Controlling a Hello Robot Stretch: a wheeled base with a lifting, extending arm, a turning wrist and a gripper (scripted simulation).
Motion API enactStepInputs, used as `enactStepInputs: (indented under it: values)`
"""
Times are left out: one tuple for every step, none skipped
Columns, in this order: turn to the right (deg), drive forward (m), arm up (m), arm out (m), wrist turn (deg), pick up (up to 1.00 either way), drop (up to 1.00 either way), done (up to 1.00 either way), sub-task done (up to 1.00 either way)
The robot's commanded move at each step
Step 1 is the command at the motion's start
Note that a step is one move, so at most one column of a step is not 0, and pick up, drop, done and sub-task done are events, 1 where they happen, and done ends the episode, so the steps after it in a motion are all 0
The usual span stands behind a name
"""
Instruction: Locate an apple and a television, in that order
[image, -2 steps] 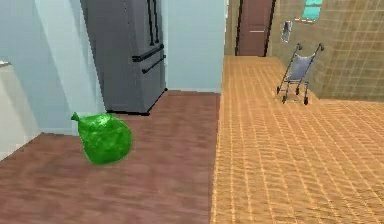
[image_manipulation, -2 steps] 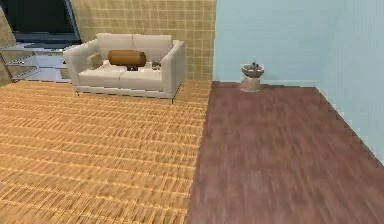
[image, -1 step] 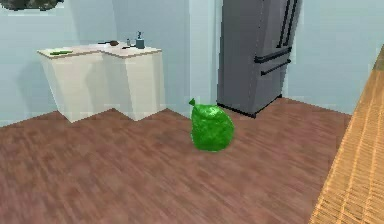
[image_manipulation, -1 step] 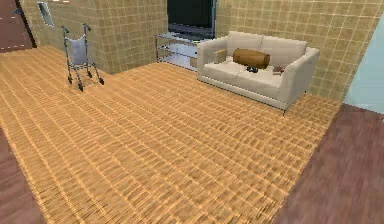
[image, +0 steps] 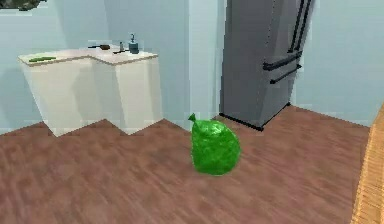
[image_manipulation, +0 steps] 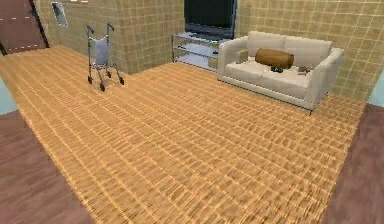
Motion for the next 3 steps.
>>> enactStepInputs:
  values:
    - [-45.0,0.0,0.0,0.0,0.0,0.0,0.0,0.0,0.0]
    - [0.0,1.0,0.0,0.0,0.0,0.0,0.0,0.0,0.0]
    - [-3.0,0.0,0.0,0.0,0.0,0.0,0.0,0.0,0.0]
